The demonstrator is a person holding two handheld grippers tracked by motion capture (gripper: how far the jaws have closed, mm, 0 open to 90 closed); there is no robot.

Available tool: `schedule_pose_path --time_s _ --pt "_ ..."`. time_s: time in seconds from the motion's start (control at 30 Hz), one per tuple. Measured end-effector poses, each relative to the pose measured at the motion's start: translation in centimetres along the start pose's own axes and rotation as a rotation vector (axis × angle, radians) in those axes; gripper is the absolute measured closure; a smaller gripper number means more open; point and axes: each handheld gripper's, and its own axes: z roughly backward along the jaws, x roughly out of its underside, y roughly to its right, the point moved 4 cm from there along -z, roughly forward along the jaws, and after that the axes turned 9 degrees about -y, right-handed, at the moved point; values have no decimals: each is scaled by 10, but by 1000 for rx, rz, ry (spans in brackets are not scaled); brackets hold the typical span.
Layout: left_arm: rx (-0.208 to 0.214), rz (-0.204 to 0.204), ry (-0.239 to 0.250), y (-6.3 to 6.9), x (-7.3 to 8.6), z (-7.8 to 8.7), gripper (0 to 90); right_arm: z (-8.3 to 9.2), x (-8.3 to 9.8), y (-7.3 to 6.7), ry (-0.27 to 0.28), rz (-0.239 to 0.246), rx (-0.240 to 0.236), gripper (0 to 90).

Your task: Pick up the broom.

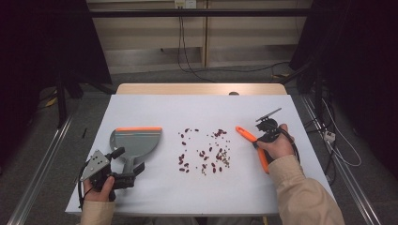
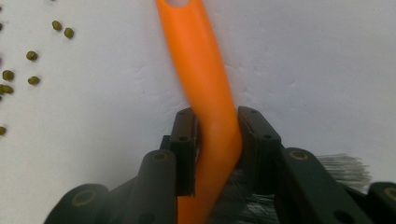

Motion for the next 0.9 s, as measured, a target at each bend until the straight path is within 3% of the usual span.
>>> schedule_pose_path --time_s 0.1,0.63,0.83,0.9 --pt "2 0 -1 1 0 -1 27 0 -2 1 -20 -3 -7 693" --pt "6 5 7 1 -2 0 27 3 2 1 30 7 -3 698" --pt "7 -2 5 1 -2 1 27 14 5 6 138 -18 -34 700" --pt "9 -7 6 2 -3 1 28 24 8 7 244 -34 -43 700"
